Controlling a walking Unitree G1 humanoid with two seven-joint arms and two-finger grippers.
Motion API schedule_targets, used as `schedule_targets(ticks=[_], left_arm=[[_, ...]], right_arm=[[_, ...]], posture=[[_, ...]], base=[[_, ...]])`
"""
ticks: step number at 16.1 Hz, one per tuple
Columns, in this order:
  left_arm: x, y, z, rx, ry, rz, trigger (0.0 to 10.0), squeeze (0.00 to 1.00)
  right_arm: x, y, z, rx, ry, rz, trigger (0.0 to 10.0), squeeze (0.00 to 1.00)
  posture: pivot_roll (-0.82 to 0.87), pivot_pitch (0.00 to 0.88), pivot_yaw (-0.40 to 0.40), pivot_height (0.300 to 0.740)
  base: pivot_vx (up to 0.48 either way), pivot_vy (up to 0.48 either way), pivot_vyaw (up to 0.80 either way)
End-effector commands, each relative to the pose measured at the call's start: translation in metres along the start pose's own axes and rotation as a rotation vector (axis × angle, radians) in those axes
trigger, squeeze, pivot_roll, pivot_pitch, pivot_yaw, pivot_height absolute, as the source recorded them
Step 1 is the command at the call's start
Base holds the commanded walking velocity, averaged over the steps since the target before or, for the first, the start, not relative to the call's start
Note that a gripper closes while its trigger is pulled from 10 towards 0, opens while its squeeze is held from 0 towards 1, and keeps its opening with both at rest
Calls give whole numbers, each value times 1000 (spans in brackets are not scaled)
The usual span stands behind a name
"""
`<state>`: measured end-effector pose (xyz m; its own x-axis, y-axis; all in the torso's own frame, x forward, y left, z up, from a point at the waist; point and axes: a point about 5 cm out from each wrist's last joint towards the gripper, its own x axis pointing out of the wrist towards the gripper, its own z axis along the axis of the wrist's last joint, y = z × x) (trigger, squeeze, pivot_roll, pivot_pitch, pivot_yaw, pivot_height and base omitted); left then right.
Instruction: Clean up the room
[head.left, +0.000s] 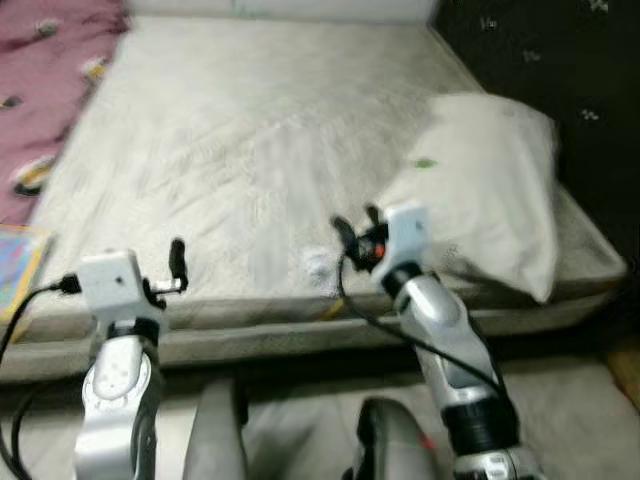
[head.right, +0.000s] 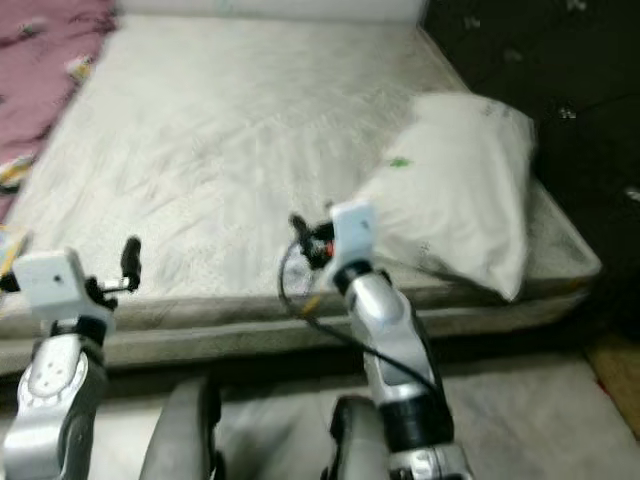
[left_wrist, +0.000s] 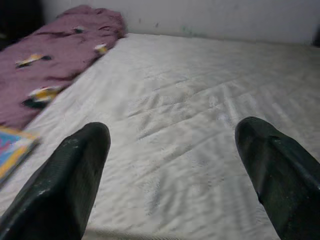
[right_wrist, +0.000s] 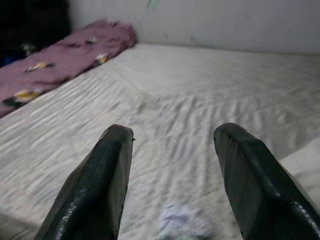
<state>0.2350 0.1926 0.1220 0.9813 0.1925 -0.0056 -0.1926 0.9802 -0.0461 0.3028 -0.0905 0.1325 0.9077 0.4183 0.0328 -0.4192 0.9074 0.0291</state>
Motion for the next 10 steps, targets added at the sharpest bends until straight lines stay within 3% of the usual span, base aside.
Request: schedule_targets(ticks=[1, 5, 10], left_arm=[[-2, -6, 2, 0, -3, -16, 10000, 0], [-1, -4, 1, 5, 8, 15, 10000, 0], [-6, -1, 3, 8, 7, 25, 10000, 0]], right_arm=[[-4, -9, -4, -2, 23, -26, 10000, 0], [-4, -7, -5, -7, 23, -11, 10000, 0], [-6, -3, -10, -2, 48, 3, 10000, 0]], posture=[[1, 72, -69, 613], [4, 71, -72, 613], [23, 87, -76, 613]], base=[[364, 0, 0], [268, 0, 0], [0, 0, 670]])
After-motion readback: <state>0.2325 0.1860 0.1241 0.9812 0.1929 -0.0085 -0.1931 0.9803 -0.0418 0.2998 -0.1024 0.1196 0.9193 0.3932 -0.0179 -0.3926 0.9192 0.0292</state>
